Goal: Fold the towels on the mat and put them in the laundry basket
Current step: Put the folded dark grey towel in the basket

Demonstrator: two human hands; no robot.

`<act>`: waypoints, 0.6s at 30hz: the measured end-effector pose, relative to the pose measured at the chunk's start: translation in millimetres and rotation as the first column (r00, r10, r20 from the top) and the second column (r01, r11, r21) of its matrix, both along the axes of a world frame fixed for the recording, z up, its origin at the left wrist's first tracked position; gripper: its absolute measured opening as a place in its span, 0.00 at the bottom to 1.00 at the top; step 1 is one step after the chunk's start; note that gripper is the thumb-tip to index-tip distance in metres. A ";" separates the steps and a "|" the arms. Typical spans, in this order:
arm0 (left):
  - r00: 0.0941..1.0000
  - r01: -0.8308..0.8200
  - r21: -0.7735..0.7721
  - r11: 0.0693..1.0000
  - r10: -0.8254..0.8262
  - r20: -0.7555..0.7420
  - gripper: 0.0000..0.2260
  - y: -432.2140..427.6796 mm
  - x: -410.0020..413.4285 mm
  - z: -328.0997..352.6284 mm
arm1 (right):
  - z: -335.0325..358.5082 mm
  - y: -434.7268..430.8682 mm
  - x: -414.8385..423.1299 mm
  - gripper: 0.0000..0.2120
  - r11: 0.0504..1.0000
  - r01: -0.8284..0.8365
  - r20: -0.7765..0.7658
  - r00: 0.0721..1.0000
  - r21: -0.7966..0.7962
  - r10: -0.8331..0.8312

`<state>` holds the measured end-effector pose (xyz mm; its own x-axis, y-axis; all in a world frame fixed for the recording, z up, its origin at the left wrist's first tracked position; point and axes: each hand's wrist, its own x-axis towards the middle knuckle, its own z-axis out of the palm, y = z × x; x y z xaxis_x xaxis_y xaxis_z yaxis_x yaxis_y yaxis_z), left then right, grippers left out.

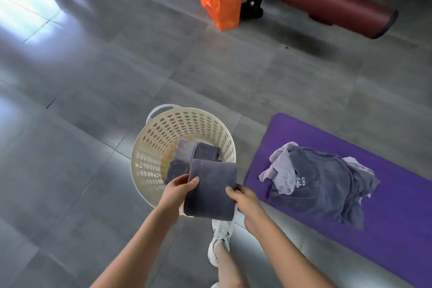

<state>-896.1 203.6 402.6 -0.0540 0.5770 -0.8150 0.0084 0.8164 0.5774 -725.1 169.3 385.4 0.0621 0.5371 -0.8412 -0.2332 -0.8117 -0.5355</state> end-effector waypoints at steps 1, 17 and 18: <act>1.000 0.001 -0.001 1.000 -0.001 -0.008 0.04 16.7 -11.7 -18.0 | -20.2 17.3 -12.8 0.04 1.000 -0.010 -0.007 1.000 -0.013 0.010; 0.840 0.387 -0.267 0.882 -0.457 -0.292 0.16 120.5 -70.9 -432.4 | -410.8 117.6 -110.8 0.12 0.932 0.004 0.268 0.958 -0.363 0.100; 0.816 0.410 -0.283 0.867 -0.488 -0.310 0.17 120.9 -67.7 -451.2 | -430.1 114.8 -111.7 0.12 0.923 0.006 0.284 0.952 -0.384 0.112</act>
<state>-963.9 324.6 -48.6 -0.1391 0.4419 -0.8862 0.5771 0.7634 0.2901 -836.8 284.1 -44.8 0.3192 0.1941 -0.9276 -0.0629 -0.9723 -0.2251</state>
